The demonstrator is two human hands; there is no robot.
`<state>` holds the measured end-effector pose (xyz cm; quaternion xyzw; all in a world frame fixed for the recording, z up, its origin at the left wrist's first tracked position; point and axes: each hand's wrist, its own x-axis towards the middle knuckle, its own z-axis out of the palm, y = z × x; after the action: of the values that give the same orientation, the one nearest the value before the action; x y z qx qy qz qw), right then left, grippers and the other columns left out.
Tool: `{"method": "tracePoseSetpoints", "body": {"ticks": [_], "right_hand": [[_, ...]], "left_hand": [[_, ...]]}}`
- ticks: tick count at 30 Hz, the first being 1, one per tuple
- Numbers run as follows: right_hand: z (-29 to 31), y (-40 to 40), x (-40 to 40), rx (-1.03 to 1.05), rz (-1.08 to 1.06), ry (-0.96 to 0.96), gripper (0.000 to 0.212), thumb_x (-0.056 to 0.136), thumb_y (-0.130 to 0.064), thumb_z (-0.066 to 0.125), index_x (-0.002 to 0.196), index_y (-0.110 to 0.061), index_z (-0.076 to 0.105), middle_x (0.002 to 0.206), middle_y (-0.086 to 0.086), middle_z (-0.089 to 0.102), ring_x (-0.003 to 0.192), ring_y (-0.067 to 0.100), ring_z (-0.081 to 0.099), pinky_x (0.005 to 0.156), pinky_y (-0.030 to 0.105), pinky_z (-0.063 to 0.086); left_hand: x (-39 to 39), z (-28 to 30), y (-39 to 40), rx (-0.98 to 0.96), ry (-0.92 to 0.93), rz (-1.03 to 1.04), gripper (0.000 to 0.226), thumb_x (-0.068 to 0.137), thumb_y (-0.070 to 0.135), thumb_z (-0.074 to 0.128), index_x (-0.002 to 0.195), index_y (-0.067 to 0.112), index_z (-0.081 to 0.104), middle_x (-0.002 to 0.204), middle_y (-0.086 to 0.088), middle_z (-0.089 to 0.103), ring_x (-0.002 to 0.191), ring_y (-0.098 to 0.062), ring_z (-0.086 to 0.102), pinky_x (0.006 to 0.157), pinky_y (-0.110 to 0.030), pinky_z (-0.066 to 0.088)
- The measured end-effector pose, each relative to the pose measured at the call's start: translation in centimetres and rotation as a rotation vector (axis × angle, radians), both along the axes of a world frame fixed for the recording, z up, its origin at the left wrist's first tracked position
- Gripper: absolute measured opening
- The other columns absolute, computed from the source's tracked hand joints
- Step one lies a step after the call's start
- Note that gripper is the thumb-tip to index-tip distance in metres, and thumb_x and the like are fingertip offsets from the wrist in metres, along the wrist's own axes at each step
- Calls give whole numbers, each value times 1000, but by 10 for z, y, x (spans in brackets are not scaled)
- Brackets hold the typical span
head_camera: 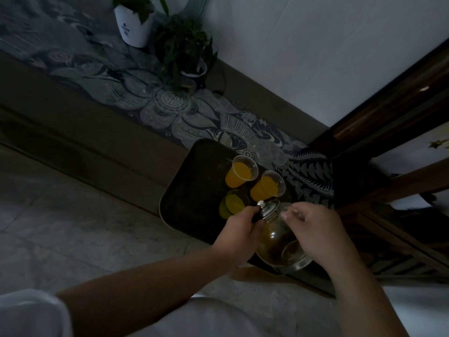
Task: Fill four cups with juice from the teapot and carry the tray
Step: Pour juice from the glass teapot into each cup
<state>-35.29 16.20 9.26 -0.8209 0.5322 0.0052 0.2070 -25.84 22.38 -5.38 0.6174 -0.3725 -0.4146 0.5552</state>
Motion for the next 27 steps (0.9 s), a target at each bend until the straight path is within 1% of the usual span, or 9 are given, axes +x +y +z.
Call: {"method": "tracePoseSetpoints", "body": {"ticks": [3, 8, 12, 17, 19, 21, 23, 25, 27], "right_hand": [[0, -1, 0, -10, -9, -10, 30, 96, -28, 60, 105, -1, 67, 103, 12, 72, 100, 23, 66, 89, 43, 52], [-1, -3, -2, -20, -9, -24, 28, 96, -29, 59, 103, -4, 69, 100, 8, 73, 97, 18, 67, 84, 36, 53], [-6, -2, -9, -4, -24, -57, 23, 96, -31, 58, 95, -12, 71, 90, 3, 74, 88, 16, 69, 80, 38, 56], [-16, 6, -21, 26, -50, -109, 18, 96, -32, 57, 87, -24, 69, 81, -7, 71, 79, 4, 66, 64, 23, 50], [-19, 10, -27, 37, -67, -136, 18, 96, -32, 57, 90, -22, 70, 83, -6, 71, 80, 5, 66, 65, 25, 52], [-23, 13, -32, 37, -91, -163, 19, 96, -31, 58, 91, -18, 71, 84, -3, 71, 81, 7, 67, 71, 33, 55], [-28, 16, -37, 35, -108, -194, 16, 96, -31, 59, 85, -23, 69, 82, -4, 71, 79, 6, 66, 70, 31, 55], [-32, 18, -42, 34, -122, -240, 17, 95, -30, 60, 79, -30, 65, 79, -7, 69, 76, 2, 64, 63, 22, 50], [-40, 19, -48, 50, -154, -293, 16, 95, -29, 60, 80, -28, 66, 76, -6, 69, 73, 3, 64, 59, 21, 46]], "left_hand": [[0, 1, 0, 4, -15, 10, 29, 99, 26, 52, 128, 23, 53, 95, 24, 56, 88, 7, 58, 72, -8, 46], [1, 2, -2, 13, -24, 6, 33, 99, 27, 51, 131, 22, 51, 113, 6, 64, 98, -4, 61, 83, -27, 55], [0, 2, -3, 16, -24, -2, 36, 99, 26, 51, 135, 22, 49, 118, 4, 63, 103, -8, 61, 86, -31, 55], [-1, 0, 0, -3, -79, -33, 38, 98, 25, 50, 136, 20, 49, 117, 1, 63, 103, -11, 62, 83, -29, 55], [-3, 1, 2, -8, -94, -41, 37, 98, 23, 51, 134, 20, 49, 116, 2, 63, 101, -11, 62, 80, -24, 53], [-5, 2, 4, -15, -92, -44, 36, 98, 22, 51, 134, 21, 50, 112, 4, 63, 96, -8, 62, 73, -17, 49], [-6, 3, 5, -21, -95, -51, 36, 97, 22, 52, 133, 22, 50, 109, 5, 63, 89, -7, 61, 68, -14, 46], [-7, 3, 5, -20, -118, -44, 36, 96, 24, 53, 133, 23, 51, 113, 3, 63, 94, -8, 62, 72, -20, 50], [-8, 4, 5, -30, -154, -27, 37, 95, 25, 56, 131, 23, 53, 116, 2, 64, 100, -8, 62, 81, -26, 54]]}}
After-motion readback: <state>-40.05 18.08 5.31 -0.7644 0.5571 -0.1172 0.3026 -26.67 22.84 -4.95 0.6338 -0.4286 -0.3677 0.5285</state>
